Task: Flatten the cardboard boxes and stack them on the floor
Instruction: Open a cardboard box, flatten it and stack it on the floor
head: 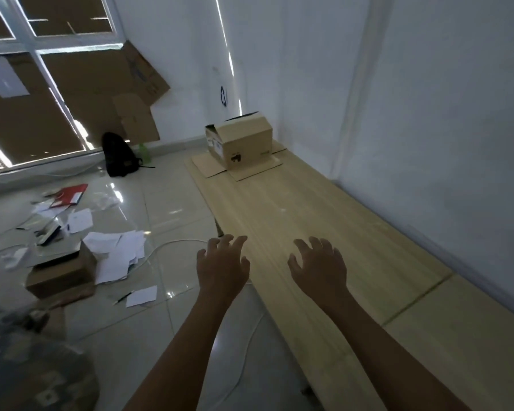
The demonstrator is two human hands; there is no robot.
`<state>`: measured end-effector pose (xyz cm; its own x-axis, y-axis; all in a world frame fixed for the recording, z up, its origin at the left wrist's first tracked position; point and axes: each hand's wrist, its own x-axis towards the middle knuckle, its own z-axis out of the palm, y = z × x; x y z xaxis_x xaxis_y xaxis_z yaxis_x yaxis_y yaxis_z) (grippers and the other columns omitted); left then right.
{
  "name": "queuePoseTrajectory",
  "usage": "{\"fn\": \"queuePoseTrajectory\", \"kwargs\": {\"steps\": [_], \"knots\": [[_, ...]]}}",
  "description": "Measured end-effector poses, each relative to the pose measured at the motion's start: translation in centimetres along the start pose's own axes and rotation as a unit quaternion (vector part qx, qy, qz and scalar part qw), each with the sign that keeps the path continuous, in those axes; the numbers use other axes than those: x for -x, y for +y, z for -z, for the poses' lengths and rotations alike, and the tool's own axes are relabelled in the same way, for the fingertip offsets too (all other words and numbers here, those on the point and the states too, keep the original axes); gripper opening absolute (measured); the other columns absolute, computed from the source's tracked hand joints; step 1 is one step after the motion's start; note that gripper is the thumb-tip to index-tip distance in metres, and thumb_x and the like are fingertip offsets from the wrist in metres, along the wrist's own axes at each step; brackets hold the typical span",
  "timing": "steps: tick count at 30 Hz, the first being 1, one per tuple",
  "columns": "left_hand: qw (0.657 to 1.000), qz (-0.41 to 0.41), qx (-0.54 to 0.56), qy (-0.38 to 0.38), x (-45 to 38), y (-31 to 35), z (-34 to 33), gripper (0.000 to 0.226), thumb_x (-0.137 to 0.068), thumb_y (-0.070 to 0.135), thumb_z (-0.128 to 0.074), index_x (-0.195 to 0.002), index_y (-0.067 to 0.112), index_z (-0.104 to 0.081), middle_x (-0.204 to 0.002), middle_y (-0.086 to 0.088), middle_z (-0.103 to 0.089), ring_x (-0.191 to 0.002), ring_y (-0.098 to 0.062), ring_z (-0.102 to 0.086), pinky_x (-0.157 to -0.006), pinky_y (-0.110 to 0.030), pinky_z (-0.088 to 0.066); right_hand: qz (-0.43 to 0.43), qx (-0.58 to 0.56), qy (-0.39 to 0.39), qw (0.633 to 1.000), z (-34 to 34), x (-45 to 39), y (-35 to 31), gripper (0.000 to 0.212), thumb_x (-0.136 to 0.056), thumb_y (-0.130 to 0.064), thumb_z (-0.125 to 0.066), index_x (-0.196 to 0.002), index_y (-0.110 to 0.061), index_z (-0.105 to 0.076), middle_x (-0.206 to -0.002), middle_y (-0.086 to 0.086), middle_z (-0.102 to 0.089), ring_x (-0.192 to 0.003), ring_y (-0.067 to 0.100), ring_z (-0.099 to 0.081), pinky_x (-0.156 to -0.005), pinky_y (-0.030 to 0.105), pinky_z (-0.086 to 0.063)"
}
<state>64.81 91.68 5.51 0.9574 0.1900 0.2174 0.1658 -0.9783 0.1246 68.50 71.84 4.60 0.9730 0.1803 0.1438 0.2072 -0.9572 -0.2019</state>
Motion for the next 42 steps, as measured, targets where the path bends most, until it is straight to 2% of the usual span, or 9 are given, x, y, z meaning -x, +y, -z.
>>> {"fn": "queuePoseTrajectory", "kwargs": {"steps": [4,10,18,25,30,35,38,40,42], "knots": [[1.000,-0.006,0.011,-0.002,-9.3,-5.6,-0.7,0.052,-0.093,0.043,-0.055,-0.144,0.037,-0.047,-0.142,0.006,-0.056,-0.128,-0.024,-0.052,-0.097,-0.044,-0.047,0.006,-0.019,0.006,1.000,-1.9,-9.4,-6.1,0.048,-0.090,-0.046,-0.040,-0.128,-0.025,-0.060,-0.129,0.007,-0.061,-0.123,0.030,-0.053,-0.101,0.047,-0.043],[0.999,-0.009,0.029,0.010,-23.3,-12.2,-3.0,0.050,-0.094,0.043,-0.053,-0.144,0.038,-0.046,-0.144,0.007,-0.054,-0.130,-0.022,-0.051,-0.098,-0.043,-0.047,0.015,-0.043,0.008,0.999,-4.5,-24.0,-12.7,0.050,-0.093,-0.049,-0.037,-0.135,-0.027,-0.053,-0.140,0.005,-0.054,-0.131,0.028,-0.047,-0.104,0.049,-0.042],[0.998,-0.023,0.050,0.001,-43.5,-18.3,-7.5,0.051,-0.094,0.044,-0.052,-0.144,0.039,-0.046,-0.144,0.009,-0.054,-0.129,-0.020,-0.050,-0.095,-0.041,-0.049,-0.013,-0.123,0.020,0.992,-9.9,-46.7,-18.6,0.045,-0.095,-0.044,-0.043,-0.132,-0.022,-0.055,-0.132,0.006,-0.057,-0.122,0.028,-0.050,-0.094,0.044,-0.048],[0.993,-0.051,0.105,-0.034,-58.0,-22.8,-11.0,0.050,-0.094,0.041,-0.053,-0.143,0.039,-0.047,-0.143,0.010,-0.053,-0.128,-0.018,-0.049,-0.091,-0.040,-0.053,-0.074,-0.187,-0.005,0.980,-14.2,-61.2,-21.3,0.035,-0.091,-0.043,-0.049,-0.119,-0.024,-0.059,-0.112,0.003,-0.058,-0.109,0.027,-0.053,-0.079,0.039,-0.052],[0.985,-0.099,0.139,-0.040,-68.5,-24.2,-13.8,0.046,-0.095,0.041,-0.051,-0.141,0.038,-0.050,-0.142,0.011,-0.054,-0.127,-0.017,-0.049,-0.091,-0.037,-0.052,-0.127,-0.258,0.026,0.957,-16.1,-68.8,-22.2,0.048,-0.086,-0.038,-0.058,-0.131,-0.025,-0.056,-0.133,-0.002,-0.056,-0.122,0.023,-0.051,-0.093,0.040,-0.051],[0.963,-0.152,0.212,-0.063,-78.5,-25.1,-16.9,0.043,-0.096,0.041,-0.052,-0.139,0.037,-0.053,-0.141,0.008,-0.054,-0.124,-0.021,-0.050,-0.091,-0.038,-0.049,-0.191,-0.262,0.065,0.944,-18.2,-74.7,-22.8,0.048,-0.086,-0.037,-0.062,-0.131,-0.021,-0.058,-0.134,0.001,-0.055,-0.124,0.025,-0.048,-0.097,0.036,-0.045],[0.949,-0.190,0.226,-0.107,-85.1,-25.8,-19.3,0.047,-0.096,0.037,-0.056,-0.143,0.034,-0.051,-0.144,0.004,-0.052,-0.126,-0.027,-0.049,-0.094,-0.041,-0.047,-0.224,-0.200,0.054,0.952,-20.7,-78.1,-23.4,0.060,-0.082,-0.059,-0.058,-0.132,-0.025,-0.054,-0.140,0.004,-0.050,-0.135,0.028,-0.040,-0.109,0.040,-0.038],[0.940,-0.195,0.240,-0.142,-88.4,-26.1,-20.9,0.049,-0.097,0.035,-0.057,-0.145,0.032,-0.049,-0.146,0.000,-0.050,-0.129,-0.030,-0.047,-0.096,-0.041,-0.044,-0.241,-0.175,0.010,0.955,-22.8,-79.2,-23.8,0.080,-0.075,-0.079,-0.046,-0.140,-0.033,-0.043,-0.154,0.003,-0.034,-0.147,0.031,-0.023,-0.117,0.047,-0.027],[0.931,-0.170,0.262,-0.188,-91.1,-26.4,-22.7,0.055,-0.095,0.038,-0.057,-0.148,0.030,-0.044,-0.147,-0.005,-0.048,-0.131,-0.033,-0.046,-0.101,-0.044,-0.042,-0.267,-0.170,-0.032,0.948,-24.2,-79.5,-24.9,0.096,-0.069,-0.090,-0.040,-0.149,-0.037,-0.030,-0.162,0.004,-0.016,-0.150,0.034,-0.006,-0.121,0.050,-0.017]]}}
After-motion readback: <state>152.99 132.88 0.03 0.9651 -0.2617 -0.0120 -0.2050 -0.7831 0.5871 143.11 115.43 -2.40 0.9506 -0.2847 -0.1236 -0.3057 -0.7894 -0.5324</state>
